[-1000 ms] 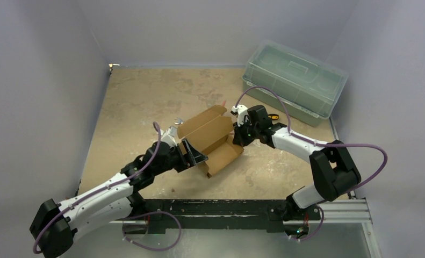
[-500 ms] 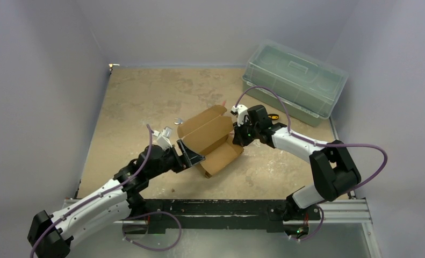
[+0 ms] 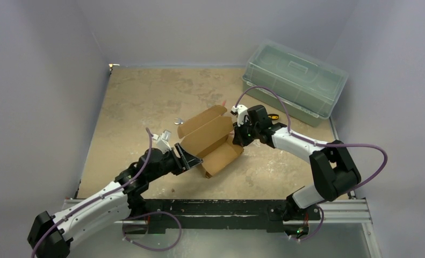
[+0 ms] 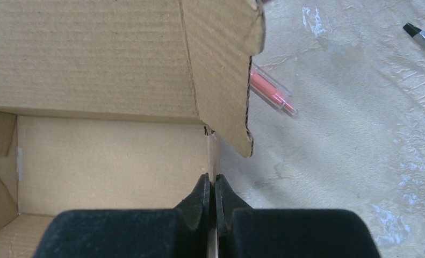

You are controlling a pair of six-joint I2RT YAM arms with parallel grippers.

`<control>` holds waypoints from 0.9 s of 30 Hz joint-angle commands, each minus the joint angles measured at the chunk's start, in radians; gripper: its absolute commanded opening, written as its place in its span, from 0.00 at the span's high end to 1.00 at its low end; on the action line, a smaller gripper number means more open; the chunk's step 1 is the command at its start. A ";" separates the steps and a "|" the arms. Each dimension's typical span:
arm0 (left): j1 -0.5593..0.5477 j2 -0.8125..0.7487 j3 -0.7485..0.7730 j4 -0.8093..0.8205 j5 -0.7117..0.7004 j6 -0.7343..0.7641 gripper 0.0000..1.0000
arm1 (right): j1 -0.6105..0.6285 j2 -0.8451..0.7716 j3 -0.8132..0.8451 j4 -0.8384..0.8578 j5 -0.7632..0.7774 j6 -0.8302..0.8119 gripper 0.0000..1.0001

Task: Fold the paper box

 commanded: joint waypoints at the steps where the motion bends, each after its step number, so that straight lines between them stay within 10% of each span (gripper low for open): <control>1: -0.002 0.047 -0.001 0.144 0.027 -0.022 0.45 | 0.009 0.004 0.043 0.009 -0.011 -0.002 1.00; 27: -0.001 0.220 0.032 0.211 0.026 -0.026 0.68 | 0.024 0.012 0.049 0.004 0.002 -0.002 1.00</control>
